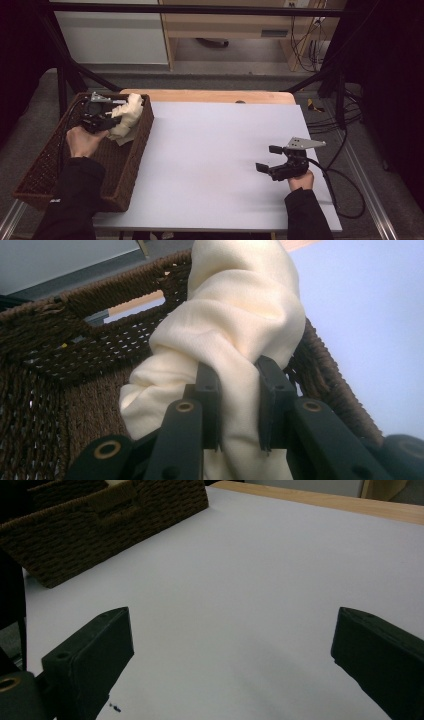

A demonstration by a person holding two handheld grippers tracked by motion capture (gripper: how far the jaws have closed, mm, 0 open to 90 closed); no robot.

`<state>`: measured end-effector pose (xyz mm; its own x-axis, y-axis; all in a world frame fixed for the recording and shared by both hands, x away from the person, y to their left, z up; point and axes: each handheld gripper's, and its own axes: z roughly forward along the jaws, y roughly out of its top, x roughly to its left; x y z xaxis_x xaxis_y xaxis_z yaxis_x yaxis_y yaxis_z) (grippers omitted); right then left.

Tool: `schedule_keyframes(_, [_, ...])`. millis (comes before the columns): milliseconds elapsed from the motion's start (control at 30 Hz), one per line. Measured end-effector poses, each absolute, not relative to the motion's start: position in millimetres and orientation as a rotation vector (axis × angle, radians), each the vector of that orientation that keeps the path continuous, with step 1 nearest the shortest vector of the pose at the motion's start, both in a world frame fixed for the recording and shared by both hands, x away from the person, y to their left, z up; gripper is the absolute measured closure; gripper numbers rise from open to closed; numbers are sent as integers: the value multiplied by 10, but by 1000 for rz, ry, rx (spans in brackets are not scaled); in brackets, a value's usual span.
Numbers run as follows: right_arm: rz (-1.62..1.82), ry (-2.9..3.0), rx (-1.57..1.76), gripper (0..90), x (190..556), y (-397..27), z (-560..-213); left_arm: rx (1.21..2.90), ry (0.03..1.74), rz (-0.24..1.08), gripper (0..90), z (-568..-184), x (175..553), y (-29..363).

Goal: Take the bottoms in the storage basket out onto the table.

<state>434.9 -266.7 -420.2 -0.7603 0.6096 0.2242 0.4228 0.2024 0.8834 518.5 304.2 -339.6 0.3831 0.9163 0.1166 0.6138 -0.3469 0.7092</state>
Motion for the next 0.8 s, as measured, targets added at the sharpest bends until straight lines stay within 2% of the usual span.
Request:
schedule_keyframes(467, [1596,2298,1001,40,4350,-2658,-4206,2021,1279,630,750,-3215,5015,3241])
schedule_keyframes(800, [1591,2301,995,40,4353,-2659,-4209,2008,1252,652,751,-3114,4913,3319])
